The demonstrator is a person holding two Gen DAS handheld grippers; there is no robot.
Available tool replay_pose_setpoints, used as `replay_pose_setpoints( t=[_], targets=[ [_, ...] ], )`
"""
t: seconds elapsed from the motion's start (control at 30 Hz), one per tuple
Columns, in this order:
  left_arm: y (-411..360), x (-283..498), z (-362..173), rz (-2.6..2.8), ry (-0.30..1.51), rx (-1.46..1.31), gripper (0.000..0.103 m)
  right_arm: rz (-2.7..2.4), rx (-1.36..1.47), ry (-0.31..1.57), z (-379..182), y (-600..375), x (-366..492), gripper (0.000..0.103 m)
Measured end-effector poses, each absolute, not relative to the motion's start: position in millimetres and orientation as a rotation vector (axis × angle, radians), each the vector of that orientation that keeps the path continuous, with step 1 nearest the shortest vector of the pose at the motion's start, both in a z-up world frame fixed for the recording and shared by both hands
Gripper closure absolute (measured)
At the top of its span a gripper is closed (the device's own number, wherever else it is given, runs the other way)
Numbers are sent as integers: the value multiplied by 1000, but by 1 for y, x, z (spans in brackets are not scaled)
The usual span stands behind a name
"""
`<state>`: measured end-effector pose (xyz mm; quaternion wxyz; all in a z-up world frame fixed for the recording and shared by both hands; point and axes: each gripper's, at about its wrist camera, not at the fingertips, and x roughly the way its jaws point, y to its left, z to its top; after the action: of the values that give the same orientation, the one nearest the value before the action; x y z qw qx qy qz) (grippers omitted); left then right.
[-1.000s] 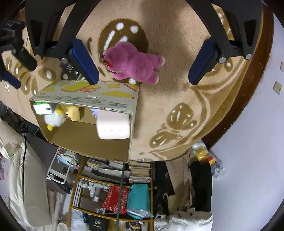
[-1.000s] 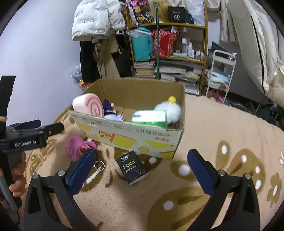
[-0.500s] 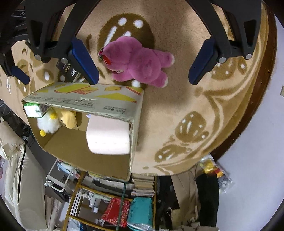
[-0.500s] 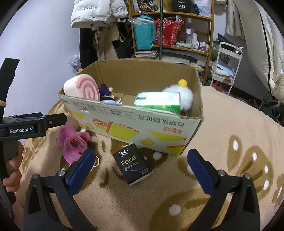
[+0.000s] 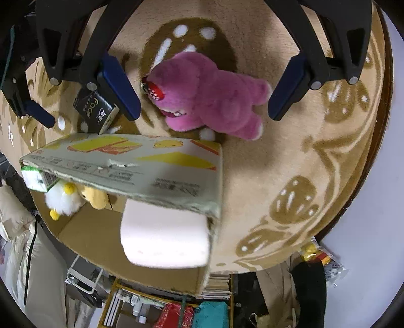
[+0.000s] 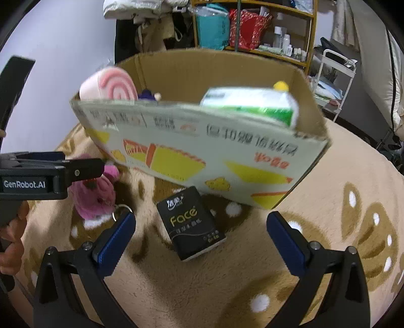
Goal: Organize soft objects
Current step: 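Lower the left tool onto the pink plush bear while the right tool approaches the black Face pack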
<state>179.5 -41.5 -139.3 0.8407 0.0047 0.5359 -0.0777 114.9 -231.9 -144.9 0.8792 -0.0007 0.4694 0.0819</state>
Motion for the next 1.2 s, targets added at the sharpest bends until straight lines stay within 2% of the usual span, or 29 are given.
replay_pose_setpoints(
  t=[0.3,0.67,0.83,1.03,1.2],
  targets=[
    [-56,176,-150,-181,1164,65,3,167,-8,1062,-173,-223,120,0],
    [-67,178,-164,-150,1195,146,3,178,-79,1069,-187,-205,120,0],
    [-71,180,-171,-131,1198,197,3,176,-78,1066,-190,-201,120,6],
    [-80,177,-175,-120,1191,241,4,165,-59,1065,-183,-219,128,23],
    [-81,175,-175,-117,1190,237,4,163,-63,1069,-185,-219,130,23]
  ],
)
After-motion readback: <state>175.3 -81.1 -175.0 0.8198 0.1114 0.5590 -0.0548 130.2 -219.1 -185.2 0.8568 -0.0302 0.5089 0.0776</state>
